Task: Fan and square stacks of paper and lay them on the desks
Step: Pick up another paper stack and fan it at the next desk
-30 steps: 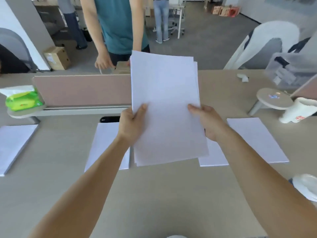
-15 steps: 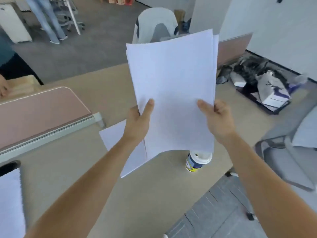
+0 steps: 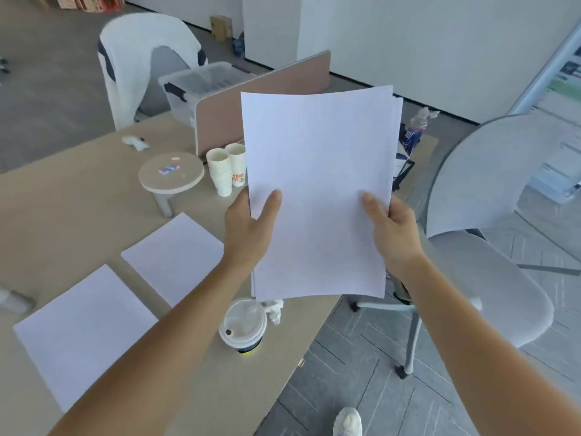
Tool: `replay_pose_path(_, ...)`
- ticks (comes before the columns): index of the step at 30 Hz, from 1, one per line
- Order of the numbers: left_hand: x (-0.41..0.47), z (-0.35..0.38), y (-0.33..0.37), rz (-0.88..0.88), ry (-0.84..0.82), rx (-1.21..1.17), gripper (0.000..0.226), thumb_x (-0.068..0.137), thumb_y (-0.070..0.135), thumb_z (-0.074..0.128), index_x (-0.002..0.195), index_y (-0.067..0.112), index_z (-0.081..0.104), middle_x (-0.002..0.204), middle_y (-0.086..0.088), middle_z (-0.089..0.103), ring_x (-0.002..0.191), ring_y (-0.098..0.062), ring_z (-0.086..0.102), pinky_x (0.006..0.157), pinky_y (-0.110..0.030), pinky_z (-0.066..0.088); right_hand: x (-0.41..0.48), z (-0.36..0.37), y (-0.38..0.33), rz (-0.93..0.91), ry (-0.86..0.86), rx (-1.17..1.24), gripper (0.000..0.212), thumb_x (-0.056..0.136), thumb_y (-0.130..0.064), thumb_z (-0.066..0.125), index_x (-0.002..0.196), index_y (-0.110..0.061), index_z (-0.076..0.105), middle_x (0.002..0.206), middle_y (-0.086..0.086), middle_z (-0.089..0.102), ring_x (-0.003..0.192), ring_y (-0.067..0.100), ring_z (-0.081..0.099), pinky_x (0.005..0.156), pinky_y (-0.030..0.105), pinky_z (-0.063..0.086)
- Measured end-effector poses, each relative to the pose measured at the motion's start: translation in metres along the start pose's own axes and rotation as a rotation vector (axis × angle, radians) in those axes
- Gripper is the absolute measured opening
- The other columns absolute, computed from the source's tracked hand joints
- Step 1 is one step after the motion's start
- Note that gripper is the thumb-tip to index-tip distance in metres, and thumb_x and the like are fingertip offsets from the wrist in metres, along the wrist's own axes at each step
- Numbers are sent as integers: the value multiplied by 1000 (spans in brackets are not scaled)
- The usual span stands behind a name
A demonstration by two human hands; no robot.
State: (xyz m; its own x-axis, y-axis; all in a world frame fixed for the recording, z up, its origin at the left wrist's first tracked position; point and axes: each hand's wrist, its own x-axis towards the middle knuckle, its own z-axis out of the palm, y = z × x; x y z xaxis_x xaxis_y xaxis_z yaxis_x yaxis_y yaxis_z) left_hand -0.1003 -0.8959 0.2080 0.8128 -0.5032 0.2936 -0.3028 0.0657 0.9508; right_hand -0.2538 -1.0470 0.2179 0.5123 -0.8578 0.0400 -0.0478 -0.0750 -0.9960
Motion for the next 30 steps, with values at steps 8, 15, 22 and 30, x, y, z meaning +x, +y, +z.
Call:
replay_pose_path(8,44,143,29,-40,91,70,28,100,21,56,94,48,56,85,47,62,88,23,57,76,-2,39,110,-102,6,-103,-93,82,17,96,-35,62,86,-23,69,77,-8,66,71,11,59,66,30,50)
replay_pose_path(15,88,160,20,-14,186,201,11,100,24,56,104,33,62,93,32,61,85,28,54,74,4,36,194,-87,10,-23,-216,83,16,100,-19,58,86,-23,65,69,-21,69,64,-2,63,61,18,51)
replay_pose_path(22,162,153,-7,-232,190,-130,11,90,27,70,101,26,70,90,24,74,95,2,69,78,-16,52,264,-44,-9,-51,-269,-5,28,100,-20,56,73,-21,59,62,-18,61,56,1,56,58,18,46)
replay_pose_path(30,211,157,-31,-439,230,-419,14,94,33,65,102,25,71,100,9,77,94,-9,73,82,-33,57,332,-19,-8,-222,-484,-25,17,93,-25,56,84,-13,64,69,-3,56,69,17,51,64,33,43)
